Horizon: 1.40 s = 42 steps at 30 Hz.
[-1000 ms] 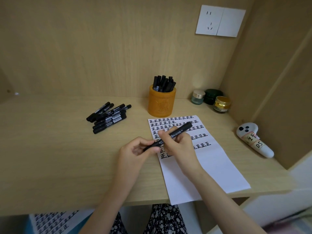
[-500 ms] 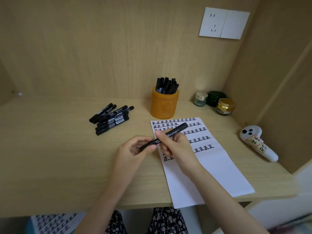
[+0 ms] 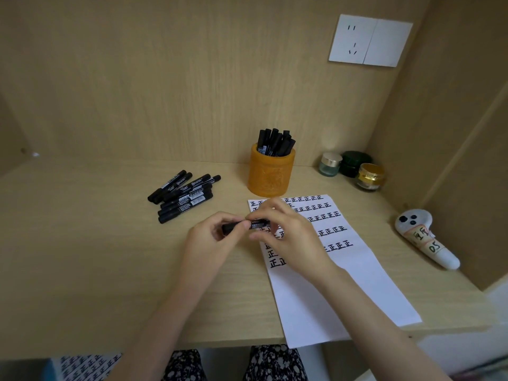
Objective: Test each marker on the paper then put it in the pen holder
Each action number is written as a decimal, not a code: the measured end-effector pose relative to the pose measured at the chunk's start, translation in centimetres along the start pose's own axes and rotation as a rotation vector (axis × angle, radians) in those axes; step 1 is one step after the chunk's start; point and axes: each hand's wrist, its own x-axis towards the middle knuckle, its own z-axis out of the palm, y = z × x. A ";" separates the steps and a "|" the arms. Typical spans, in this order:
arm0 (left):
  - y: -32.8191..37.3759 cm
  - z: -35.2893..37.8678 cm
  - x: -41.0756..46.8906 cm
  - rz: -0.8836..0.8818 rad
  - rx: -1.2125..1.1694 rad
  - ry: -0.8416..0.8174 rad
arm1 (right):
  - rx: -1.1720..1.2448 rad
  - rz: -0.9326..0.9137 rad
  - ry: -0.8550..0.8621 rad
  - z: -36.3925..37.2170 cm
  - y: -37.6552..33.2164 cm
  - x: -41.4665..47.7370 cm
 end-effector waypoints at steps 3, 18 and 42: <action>0.2 0.2 0.9 0.011 0.021 -0.014 | -0.024 -0.025 0.004 0.6 0.3 0.8; -3.8 -2.5 5.4 -0.041 0.439 0.157 | 0.223 0.128 0.499 -2.8 3.7 13.2; -7.0 -4.9 6.6 -0.018 0.899 0.194 | -0.437 0.315 0.181 -0.7 8.0 15.3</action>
